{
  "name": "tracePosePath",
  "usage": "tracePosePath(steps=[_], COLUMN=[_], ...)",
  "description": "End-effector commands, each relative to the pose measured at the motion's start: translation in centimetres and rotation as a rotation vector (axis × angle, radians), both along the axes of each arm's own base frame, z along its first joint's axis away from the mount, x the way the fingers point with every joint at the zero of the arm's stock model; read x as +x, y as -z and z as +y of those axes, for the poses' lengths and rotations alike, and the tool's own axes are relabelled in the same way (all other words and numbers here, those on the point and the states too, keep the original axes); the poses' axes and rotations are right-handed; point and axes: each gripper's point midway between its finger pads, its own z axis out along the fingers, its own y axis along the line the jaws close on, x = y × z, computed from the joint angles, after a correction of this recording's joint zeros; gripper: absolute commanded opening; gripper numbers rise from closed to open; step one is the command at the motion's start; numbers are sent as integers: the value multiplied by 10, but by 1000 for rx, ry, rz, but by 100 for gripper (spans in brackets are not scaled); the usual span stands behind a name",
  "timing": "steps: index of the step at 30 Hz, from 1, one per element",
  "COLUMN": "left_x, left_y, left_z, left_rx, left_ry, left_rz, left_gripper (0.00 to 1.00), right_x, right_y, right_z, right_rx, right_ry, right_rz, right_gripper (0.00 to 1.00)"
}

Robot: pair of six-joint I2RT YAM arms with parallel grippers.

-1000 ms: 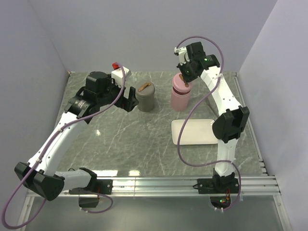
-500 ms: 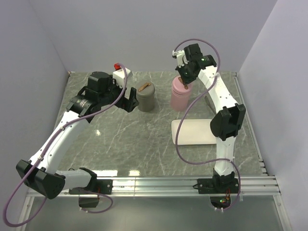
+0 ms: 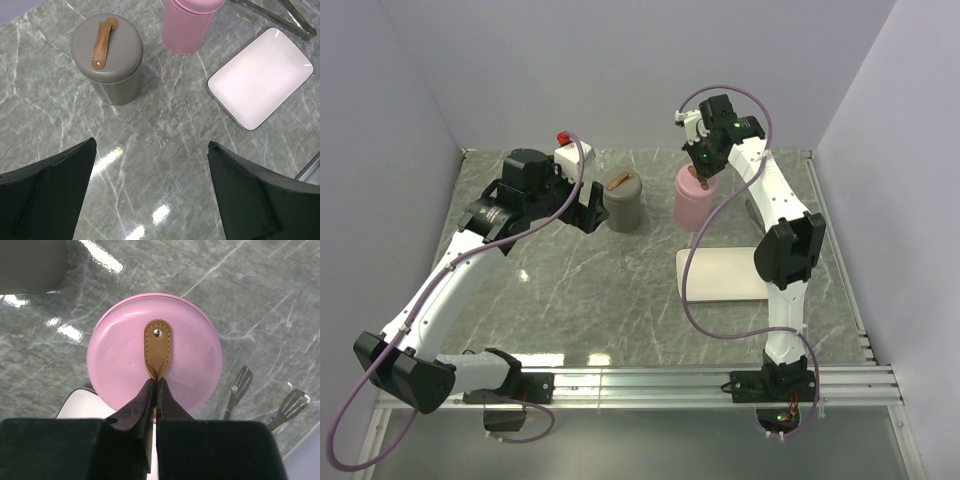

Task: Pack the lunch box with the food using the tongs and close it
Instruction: Close the box lid on the packing box.

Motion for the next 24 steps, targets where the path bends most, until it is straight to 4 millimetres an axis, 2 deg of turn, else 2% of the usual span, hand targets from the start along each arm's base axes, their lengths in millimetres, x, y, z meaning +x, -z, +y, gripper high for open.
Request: tracePosePath(steps=[1, 4, 9, 16, 17, 19, 20, 21, 22, 24], left_x=[3, 3, 10, 22, 23, 26, 29, 30, 29, 36], left_y=[3, 8, 5, 10, 12, 12, 11, 12, 9, 6], left_z=[1, 2, 8, 13, 13, 14, 16, 16, 15, 19], left_rx=[1, 7, -109, -141, -139, -152, -163, -177, -209, -253], left_ry=[-9, -14, -51, -77, -82, -94, -106, -110, -109, -118], left_rz=[-5, 5, 94, 126, 129, 129, 128, 131, 141, 144], left_gripper=[99, 99, 99, 100, 99, 100, 99, 99, 99, 99], right_x=[0, -2, -4, -9, -10, -12, -12, -12, -13, -13], right_y=[-6, 5, 17, 19, 13, 9, 0, -7, -12, -35], right_z=[7, 9, 13, 18, 17, 18, 19, 20, 21, 24], right_rx=[14, 12, 37, 60, 64, 71, 82, 92, 107, 145], right_ry=[-33, -40, -48, -69, -70, -75, -77, -79, -80, -86], right_rz=[-9, 26, 57, 83, 73, 66, 44, 26, 15, -45], right_gripper=[0, 0, 0, 0, 1, 9, 13, 21, 23, 28])
